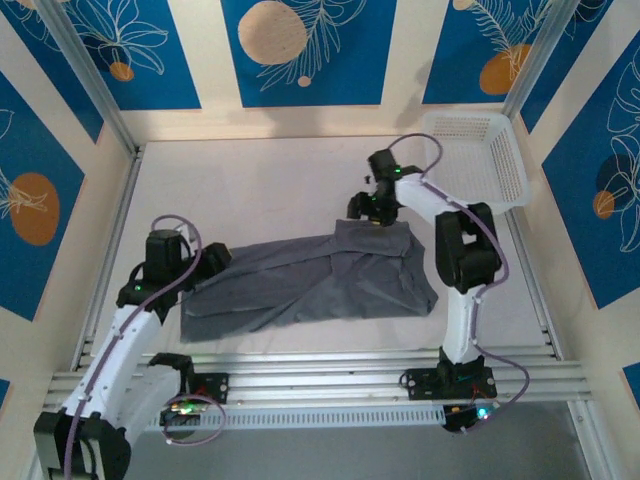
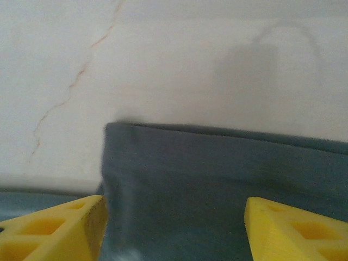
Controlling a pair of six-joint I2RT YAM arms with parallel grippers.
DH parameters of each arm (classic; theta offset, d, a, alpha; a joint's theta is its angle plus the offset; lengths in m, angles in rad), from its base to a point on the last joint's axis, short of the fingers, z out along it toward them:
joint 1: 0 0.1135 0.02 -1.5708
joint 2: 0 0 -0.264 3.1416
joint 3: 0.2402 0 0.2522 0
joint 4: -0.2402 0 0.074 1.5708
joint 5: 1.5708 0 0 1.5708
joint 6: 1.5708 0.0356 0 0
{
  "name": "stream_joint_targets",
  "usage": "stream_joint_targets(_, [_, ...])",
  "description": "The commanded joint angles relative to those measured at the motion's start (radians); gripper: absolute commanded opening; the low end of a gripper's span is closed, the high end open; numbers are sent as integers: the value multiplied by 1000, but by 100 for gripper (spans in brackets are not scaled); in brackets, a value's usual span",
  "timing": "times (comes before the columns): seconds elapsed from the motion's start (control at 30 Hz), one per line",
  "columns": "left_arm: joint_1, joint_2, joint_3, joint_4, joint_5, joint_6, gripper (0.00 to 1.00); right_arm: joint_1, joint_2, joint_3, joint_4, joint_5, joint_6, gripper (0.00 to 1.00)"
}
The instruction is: Fold the inside-out t-shirt
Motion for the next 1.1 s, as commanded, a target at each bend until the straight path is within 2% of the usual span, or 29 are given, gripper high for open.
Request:
stream_joint_targets(0.0, [-29,12,-24,-18,-34,35,62,14,87,108,-84,37,-8,64])
stream_joint_targets(0.1, [-42,39,-16,-14,-43,50,62,34,161,197,-130,20,-8,57])
stream_joint_targets(0.17, [-46,47,-10,-17,-50,55,63,42,188,221,-144,18,-6,45])
stream_joint_targets(0.3, [-47,50,-19,-19,-62,57,64,53,186,227,-164,20,-11,15])
stream_joint_targets(0.4, [-49,60,-25,-12,-58,58,64,55,141,219,-170,33,-21,0])
stream_joint_targets(0.6, [-49,88,-21,-3,-54,59,64,60,-34,116,-129,35,-18,0])
stream_joint_targets(0.7, [-49,90,-24,1,-55,54,65,65,-164,-45,-56,45,19,0])
stream_joint_targets(0.83, [-53,87,-31,4,-57,51,65,94,-379,-393,160,40,103,0])
stream_joint_targets(0.93, [-54,92,-25,7,-57,53,65,121,-448,-487,182,80,141,0])
stream_joint_targets(1.07, [-58,98,0,-26,-75,64,65,256,-604,-704,253,156,281,0])
